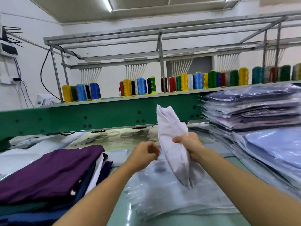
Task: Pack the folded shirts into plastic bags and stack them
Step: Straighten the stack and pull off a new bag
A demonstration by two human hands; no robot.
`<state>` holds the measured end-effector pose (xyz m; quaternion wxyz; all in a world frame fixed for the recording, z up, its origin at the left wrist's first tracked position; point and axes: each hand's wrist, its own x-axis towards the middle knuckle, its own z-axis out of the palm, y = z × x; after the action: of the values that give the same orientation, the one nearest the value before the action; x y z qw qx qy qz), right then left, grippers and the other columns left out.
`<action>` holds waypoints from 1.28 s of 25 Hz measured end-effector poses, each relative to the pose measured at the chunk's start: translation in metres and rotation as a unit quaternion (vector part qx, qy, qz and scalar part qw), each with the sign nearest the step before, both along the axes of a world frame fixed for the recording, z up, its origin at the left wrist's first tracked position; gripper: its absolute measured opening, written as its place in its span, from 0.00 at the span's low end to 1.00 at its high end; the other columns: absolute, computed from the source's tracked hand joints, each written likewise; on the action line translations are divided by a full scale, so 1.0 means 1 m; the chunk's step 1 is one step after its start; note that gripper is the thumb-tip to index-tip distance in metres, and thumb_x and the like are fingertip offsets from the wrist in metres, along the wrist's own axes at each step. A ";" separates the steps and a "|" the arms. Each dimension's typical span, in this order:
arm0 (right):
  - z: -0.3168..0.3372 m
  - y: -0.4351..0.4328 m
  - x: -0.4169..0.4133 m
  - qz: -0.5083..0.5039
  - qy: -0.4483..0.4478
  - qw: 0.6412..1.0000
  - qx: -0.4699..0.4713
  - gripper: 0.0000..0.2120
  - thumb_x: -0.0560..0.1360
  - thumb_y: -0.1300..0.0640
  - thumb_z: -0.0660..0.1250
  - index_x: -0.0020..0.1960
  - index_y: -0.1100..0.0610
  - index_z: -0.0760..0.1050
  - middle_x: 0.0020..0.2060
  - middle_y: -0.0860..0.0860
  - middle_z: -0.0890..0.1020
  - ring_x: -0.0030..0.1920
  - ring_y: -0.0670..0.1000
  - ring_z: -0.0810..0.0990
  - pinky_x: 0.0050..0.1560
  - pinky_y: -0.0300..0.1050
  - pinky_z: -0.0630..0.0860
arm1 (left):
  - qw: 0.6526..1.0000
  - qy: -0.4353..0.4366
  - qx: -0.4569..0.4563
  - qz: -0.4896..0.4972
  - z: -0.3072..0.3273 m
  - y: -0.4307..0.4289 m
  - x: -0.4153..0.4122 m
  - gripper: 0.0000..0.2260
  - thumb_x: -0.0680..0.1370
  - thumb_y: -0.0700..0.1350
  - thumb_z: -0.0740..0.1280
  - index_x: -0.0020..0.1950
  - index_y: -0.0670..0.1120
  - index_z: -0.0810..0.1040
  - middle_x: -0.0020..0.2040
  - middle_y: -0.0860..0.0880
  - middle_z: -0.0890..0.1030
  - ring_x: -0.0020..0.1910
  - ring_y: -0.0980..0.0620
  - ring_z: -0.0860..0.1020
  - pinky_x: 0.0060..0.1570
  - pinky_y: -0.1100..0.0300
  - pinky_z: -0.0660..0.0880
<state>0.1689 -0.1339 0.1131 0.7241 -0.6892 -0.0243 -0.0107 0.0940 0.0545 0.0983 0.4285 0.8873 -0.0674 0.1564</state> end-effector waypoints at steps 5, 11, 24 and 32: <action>-0.007 -0.052 0.016 0.017 -0.045 0.993 -0.111 0.10 0.68 0.67 0.75 0.48 0.66 0.80 0.41 0.57 0.83 0.36 0.53 0.81 0.31 0.39 0.76 | 0.941 0.145 0.304 -0.013 -0.066 0.033 0.009 0.20 0.77 0.58 0.70 0.67 0.55 0.77 0.61 0.57 0.78 0.59 0.55 0.77 0.58 0.61 0.74; -0.019 -0.077 0.033 0.034 -0.082 0.969 -0.230 0.09 0.65 0.65 0.75 0.42 0.68 0.78 0.31 0.54 0.77 0.30 0.51 0.74 0.29 0.41 0.68 | 0.858 0.114 0.500 0.034 -0.085 0.039 0.020 0.14 0.81 0.46 0.57 0.65 0.52 0.74 0.57 0.43 0.79 0.53 0.42 0.78 0.44 0.55 0.68; 0.002 -0.087 0.023 0.184 -0.264 0.897 -0.304 0.01 0.69 0.66 0.73 0.40 0.63 0.82 0.33 0.48 0.78 0.34 0.46 0.76 0.38 0.44 0.72 | 0.863 0.069 0.468 0.177 -0.060 -0.005 0.049 0.08 0.77 0.47 0.66 0.54 0.46 0.75 0.52 0.46 0.79 0.50 0.41 0.80 0.41 0.55 0.68; -0.015 -0.112 0.026 0.246 -0.266 0.861 -0.357 0.06 0.67 0.61 0.74 0.33 0.56 0.78 0.31 0.43 0.76 0.32 0.42 0.72 0.35 0.39 0.67 | 0.962 0.110 0.164 0.189 -0.032 -0.008 0.075 0.04 0.78 0.36 0.64 0.44 0.43 0.77 0.42 0.42 0.83 0.41 0.39 0.85 0.39 0.50 0.82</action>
<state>0.1953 -0.2464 0.0977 0.3736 -0.8432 -0.3866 -0.0061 0.1690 0.0467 0.0660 0.2444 0.9539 0.1241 0.1221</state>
